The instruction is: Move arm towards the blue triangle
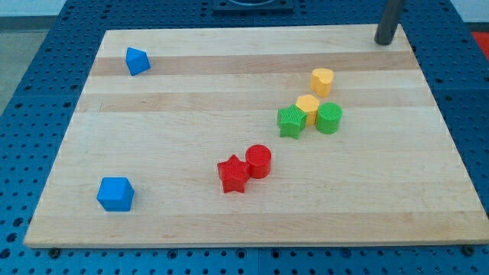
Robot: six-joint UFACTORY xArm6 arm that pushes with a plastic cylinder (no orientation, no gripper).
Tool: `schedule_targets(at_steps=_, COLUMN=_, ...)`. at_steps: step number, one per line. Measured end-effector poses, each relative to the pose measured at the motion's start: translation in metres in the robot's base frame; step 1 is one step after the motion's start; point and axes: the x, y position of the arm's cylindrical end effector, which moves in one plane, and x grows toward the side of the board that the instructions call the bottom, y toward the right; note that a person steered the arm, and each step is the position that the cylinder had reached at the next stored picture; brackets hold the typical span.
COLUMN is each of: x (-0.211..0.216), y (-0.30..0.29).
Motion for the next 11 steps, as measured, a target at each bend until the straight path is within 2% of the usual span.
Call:
schedule_targets(at_steps=2, x=0.051, y=0.003)
schedule_targets(at_steps=3, x=0.060, y=0.002)
schedule_targets(at_steps=4, x=0.115, y=0.002)
schedule_targets(at_steps=7, x=0.113, y=-0.017)
schedule_targets(at_steps=8, x=0.060, y=-0.076)
schedule_targets(at_steps=9, x=-0.021, y=-0.128)
schedule_targets(at_steps=11, x=-0.035, y=-0.299)
